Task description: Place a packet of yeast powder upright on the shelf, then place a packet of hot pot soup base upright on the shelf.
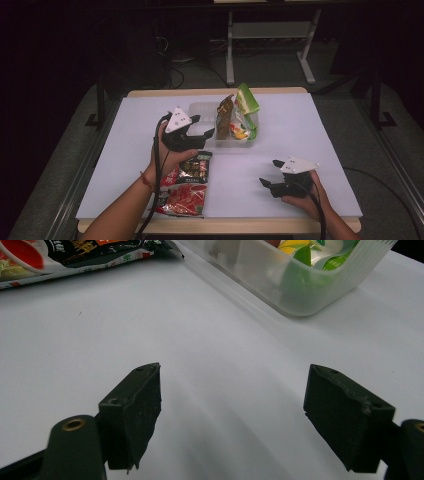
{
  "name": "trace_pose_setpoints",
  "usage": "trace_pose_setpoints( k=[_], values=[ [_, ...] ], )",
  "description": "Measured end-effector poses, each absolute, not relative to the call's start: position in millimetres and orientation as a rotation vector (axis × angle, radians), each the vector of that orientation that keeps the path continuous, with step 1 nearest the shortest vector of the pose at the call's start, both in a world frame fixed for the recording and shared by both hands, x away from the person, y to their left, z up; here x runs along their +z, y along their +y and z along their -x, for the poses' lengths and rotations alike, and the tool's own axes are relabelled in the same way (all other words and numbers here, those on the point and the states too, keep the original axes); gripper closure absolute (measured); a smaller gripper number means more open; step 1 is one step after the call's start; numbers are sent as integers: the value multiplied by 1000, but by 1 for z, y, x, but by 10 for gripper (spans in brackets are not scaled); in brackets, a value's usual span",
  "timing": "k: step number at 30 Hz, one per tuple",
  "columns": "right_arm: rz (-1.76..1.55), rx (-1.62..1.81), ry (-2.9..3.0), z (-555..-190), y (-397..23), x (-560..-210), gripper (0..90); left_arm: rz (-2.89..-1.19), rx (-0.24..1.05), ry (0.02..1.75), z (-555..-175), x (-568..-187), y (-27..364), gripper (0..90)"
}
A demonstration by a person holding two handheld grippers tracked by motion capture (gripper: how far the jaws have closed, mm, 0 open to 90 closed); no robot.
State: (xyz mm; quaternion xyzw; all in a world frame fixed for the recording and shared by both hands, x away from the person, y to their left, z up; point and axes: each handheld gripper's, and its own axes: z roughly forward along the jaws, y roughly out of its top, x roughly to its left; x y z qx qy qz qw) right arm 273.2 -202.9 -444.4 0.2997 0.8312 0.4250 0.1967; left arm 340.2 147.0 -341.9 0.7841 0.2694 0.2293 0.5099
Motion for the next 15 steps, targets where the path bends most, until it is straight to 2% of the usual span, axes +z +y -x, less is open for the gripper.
trace_pose_setpoints(
  k=[15],
  values=[
    [-847,1188,2322,-274,-202,-443,223,-2022,551,598,-311,-369,217,244]
  ],
)
